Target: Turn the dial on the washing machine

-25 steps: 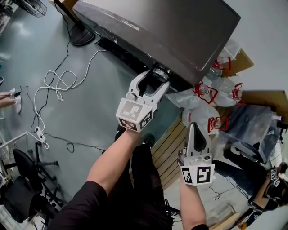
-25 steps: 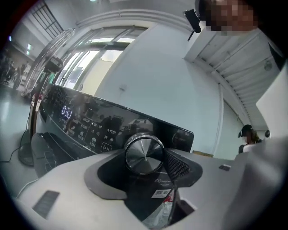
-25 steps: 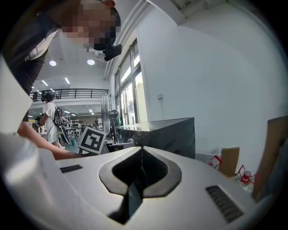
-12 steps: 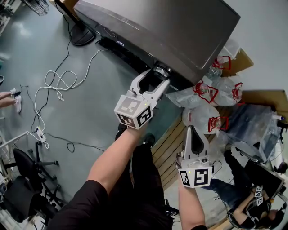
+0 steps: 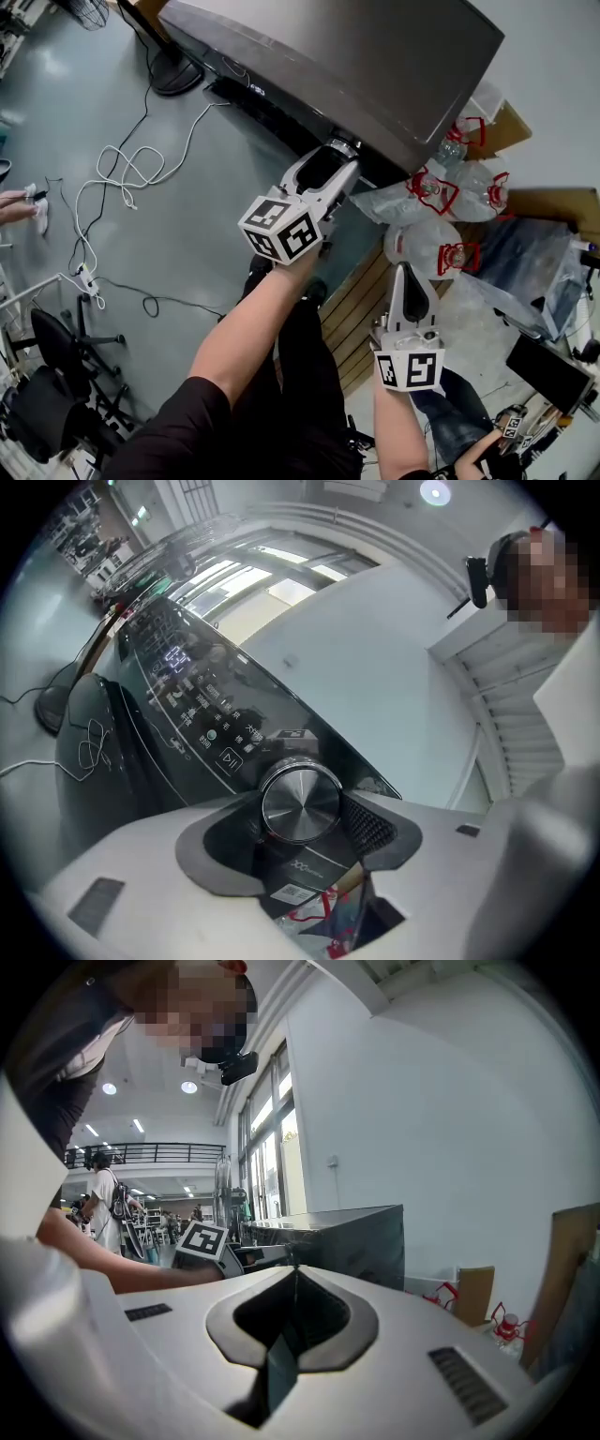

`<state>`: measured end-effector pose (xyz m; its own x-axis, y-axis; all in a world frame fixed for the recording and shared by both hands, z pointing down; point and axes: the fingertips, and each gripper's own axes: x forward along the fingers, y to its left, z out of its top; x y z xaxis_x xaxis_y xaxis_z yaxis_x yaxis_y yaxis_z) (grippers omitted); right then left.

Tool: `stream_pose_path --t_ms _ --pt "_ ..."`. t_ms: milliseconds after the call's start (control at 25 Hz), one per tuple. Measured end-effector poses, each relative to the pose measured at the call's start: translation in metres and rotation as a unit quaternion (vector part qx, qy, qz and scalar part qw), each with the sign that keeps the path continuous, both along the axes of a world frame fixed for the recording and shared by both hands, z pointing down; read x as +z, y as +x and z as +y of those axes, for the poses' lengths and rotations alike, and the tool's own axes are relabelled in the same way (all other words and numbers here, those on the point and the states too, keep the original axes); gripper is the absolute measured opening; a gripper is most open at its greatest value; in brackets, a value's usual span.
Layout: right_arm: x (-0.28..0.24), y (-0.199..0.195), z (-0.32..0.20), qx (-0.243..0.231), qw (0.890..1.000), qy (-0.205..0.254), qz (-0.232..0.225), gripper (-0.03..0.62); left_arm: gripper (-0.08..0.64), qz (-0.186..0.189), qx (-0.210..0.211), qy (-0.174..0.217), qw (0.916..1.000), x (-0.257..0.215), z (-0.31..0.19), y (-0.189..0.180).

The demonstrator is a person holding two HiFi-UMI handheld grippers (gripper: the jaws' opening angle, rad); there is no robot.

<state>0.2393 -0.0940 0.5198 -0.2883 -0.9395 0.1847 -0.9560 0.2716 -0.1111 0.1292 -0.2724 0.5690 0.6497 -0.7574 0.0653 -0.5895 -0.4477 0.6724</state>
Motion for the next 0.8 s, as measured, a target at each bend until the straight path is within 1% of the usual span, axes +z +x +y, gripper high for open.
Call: stream_pose_path --t_ms 240,520,800 --pt "-0.0016 0.0091 -0.0006 0.03 0.999 0.009 0.011 0.023 0.282 0.03 -0.002 -0.019 0.9994 0.0021 0.0002 -0.0004" --pt "0.0004 0.0105 -0.0028 0.035 0.999 0.005 0.009 0.023 0.282 0.076 -0.003 -0.048 0.996 0.004 -0.0016 -0.0016" --pt "0.0014 0.0087 -0.001 0.035 0.999 0.003 0.007 0.023 0.282 0.12 -0.008 -0.076 0.9898 0.0065 -0.0009 -0.0037"
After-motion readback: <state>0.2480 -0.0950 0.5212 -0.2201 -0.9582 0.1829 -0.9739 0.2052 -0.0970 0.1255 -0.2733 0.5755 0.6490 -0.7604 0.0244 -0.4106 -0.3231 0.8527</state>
